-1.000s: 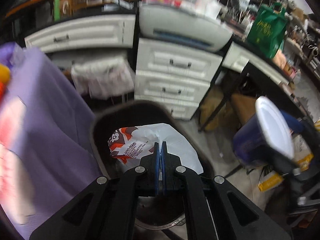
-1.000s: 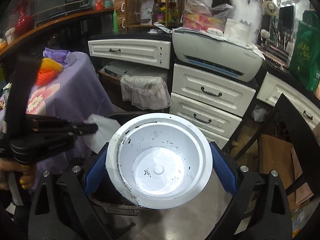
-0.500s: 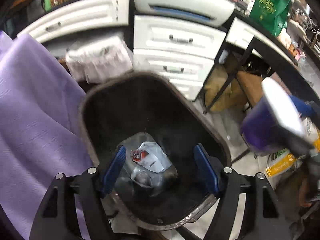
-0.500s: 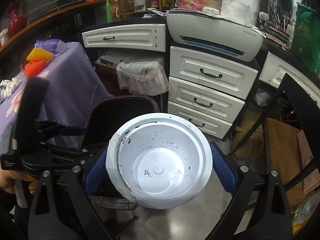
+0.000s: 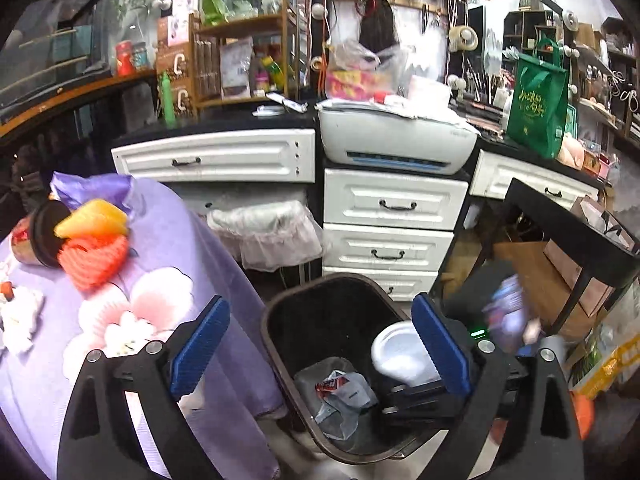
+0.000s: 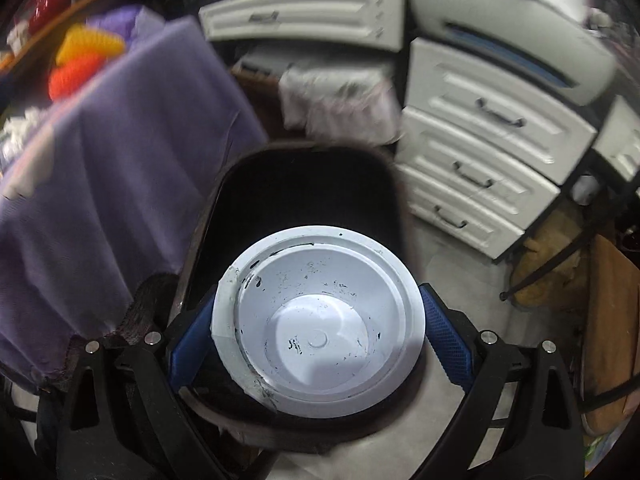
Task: Collect trash
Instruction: 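Lower the yogurt cup into the black bin and open the right gripper, then move both grippers back over the table toward the tissues, then close the right gripper on the crumpled white tissue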
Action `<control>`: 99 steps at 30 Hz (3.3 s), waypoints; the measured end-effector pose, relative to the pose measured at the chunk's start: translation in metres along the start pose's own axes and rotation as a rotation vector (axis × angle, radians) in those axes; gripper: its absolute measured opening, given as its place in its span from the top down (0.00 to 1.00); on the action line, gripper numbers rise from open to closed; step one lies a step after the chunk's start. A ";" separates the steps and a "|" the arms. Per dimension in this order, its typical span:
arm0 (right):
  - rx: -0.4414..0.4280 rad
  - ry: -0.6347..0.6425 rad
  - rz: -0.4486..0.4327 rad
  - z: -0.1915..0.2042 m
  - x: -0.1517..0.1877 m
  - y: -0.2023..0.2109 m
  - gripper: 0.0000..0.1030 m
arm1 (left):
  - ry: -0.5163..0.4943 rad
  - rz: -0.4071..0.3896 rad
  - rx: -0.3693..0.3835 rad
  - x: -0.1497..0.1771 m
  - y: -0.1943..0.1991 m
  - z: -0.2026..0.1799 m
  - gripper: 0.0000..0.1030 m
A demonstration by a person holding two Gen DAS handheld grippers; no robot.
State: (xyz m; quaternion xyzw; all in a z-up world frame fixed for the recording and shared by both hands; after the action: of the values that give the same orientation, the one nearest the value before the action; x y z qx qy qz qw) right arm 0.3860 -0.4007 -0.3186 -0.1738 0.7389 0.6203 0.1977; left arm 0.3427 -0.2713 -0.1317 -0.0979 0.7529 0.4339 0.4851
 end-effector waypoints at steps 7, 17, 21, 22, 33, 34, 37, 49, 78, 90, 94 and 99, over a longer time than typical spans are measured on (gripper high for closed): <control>0.047 0.076 0.166 0.030 0.005 -0.069 0.10 | 0.021 -0.002 0.004 0.003 0.009 0.002 0.11; 0.093 0.080 0.277 0.034 0.019 -0.106 0.09 | 0.053 -0.004 -0.004 0.009 0.015 0.012 0.11; 0.058 0.031 0.268 0.033 0.017 -0.098 0.09 | 0.056 0.002 -0.006 0.013 0.016 0.013 0.11; 0.061 0.022 0.266 0.031 0.016 -0.095 0.09 | 0.058 0.004 -0.007 0.014 0.016 0.014 0.11; 0.066 -0.093 0.026 0.008 -0.019 0.000 0.09 | 0.061 -0.006 -0.025 0.018 0.041 0.024 0.11; 0.077 -0.089 -0.017 0.007 -0.025 0.015 0.09 | 0.063 -0.010 -0.031 0.018 0.046 0.027 0.11; 0.075 -0.075 -0.143 0.010 -0.043 0.058 0.09 | 0.073 -0.024 -0.054 0.019 0.062 0.038 0.11; -0.122 0.063 -0.356 0.116 -0.087 0.166 0.09 | 0.189 -0.061 -0.237 0.047 0.157 0.129 0.09; -0.300 0.345 -0.213 0.389 -0.155 0.147 0.14 | 0.408 -0.088 -0.485 0.136 0.290 0.273 0.09; -0.252 0.346 -0.180 0.406 -0.163 0.120 0.61 | 0.398 -0.081 -0.460 0.141 0.279 0.275 0.09; -0.284 0.331 -0.185 0.397 -0.164 0.126 0.69 | 0.389 -0.071 -0.442 0.138 0.271 0.273 0.13; -0.289 0.342 -0.250 0.381 -0.161 0.145 0.69 | 0.322 -0.059 -0.426 0.117 0.259 0.270 0.20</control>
State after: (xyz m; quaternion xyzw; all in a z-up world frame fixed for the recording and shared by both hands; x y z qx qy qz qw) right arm 0.4809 0.0015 -0.1722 -0.3928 0.6380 0.6517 0.1180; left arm 0.3098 0.1191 -0.1232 -0.2873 0.7090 0.5472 0.3398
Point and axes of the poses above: each gripper's, at about its wrist camera, not at the fingertips, and y roughly against the way its jaws point, z to its left, x to its underside, the point moved 8 cm from there along -y, roughly the way its jaws point, and after that the axes turned 14 degrees about x, right-handed, at the moved point
